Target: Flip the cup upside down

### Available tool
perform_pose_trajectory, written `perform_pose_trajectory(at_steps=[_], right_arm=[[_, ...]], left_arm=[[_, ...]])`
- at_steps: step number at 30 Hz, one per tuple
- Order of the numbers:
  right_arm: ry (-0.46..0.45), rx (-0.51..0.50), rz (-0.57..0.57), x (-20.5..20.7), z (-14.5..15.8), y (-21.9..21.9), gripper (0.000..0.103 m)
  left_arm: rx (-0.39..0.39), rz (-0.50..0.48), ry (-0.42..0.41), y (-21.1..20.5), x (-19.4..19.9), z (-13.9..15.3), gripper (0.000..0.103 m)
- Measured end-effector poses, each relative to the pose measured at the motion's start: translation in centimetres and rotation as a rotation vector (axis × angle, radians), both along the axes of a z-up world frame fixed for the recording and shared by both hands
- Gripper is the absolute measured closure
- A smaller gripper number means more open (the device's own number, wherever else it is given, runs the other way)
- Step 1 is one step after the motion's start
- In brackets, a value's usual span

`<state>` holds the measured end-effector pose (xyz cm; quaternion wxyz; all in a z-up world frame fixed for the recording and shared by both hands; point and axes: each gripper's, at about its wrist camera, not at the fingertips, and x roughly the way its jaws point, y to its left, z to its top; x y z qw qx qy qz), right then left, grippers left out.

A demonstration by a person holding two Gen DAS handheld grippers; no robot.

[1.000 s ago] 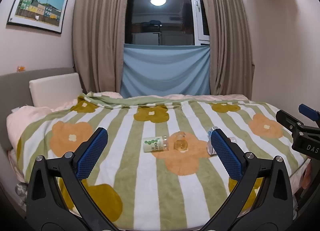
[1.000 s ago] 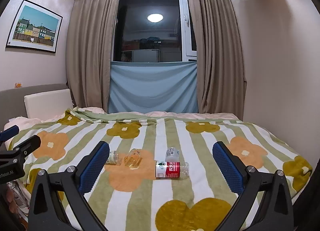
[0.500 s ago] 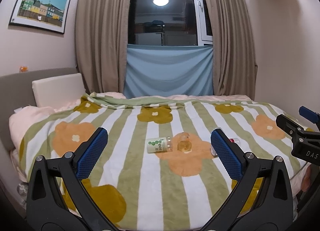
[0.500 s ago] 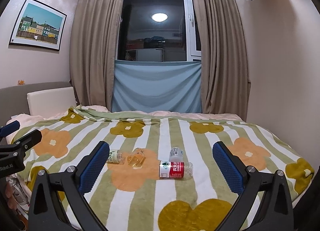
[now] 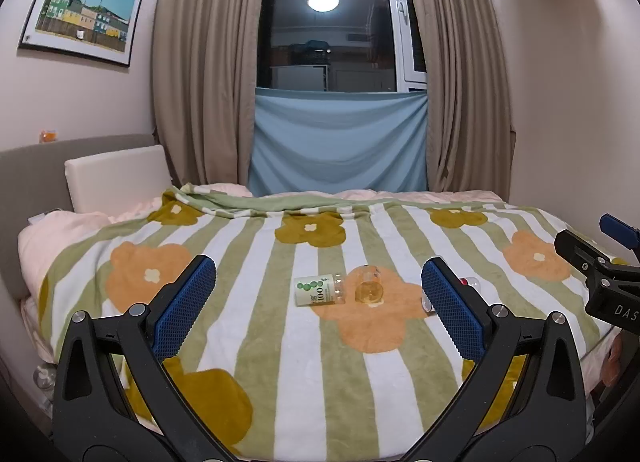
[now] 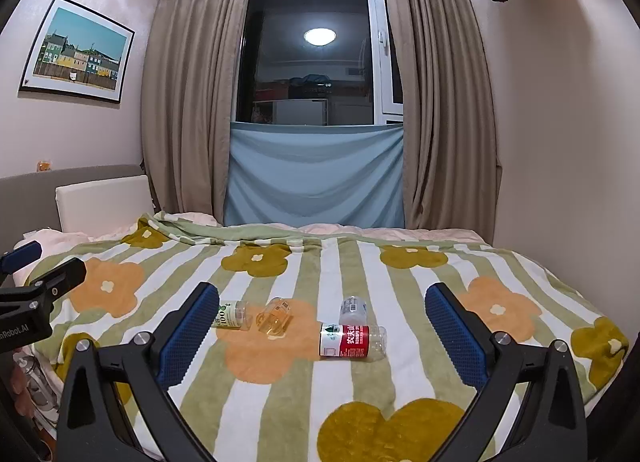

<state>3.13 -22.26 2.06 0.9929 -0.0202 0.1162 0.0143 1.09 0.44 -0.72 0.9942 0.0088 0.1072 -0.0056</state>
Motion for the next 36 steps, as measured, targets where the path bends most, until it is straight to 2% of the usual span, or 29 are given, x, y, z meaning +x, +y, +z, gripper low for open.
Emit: perform_pose_trajectory(at_steps=[36], right_arm=[[-0.006, -0.004, -0.006, -0.77, -0.23, -0.6, 0.0]], left_arm=[[-0.012, -0.002, 0.011, 0.07, -0.05, 0.01, 0.0]])
